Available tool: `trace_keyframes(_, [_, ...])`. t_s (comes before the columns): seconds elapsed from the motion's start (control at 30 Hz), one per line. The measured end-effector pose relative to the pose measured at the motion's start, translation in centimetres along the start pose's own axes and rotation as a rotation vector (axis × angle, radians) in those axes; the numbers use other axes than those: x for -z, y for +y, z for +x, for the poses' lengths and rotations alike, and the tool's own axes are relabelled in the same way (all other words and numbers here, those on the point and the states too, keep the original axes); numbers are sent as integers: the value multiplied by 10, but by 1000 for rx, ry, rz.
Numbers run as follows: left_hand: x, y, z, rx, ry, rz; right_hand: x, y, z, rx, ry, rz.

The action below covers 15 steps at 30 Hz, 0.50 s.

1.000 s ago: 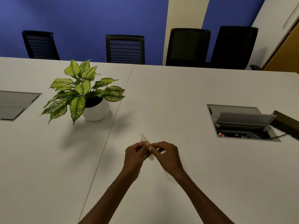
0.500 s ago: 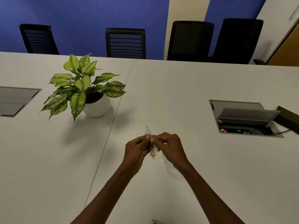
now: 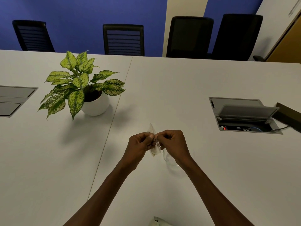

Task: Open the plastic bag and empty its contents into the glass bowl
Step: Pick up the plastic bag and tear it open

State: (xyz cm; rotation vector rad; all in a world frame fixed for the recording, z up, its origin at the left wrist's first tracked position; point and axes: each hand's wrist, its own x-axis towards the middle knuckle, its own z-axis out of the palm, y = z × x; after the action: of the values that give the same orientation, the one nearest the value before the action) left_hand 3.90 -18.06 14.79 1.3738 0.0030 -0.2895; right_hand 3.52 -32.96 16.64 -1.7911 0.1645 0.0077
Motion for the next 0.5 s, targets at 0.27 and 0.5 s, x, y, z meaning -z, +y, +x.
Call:
trace_keyframes(0.27, [-6,-4,-2,146,88,-35,-9,8,-1,-50,55,-74])
trace_keyframes(0.5, [-7,-6,-1,243,234,-194,-15,13,-3,-15,99,-160])
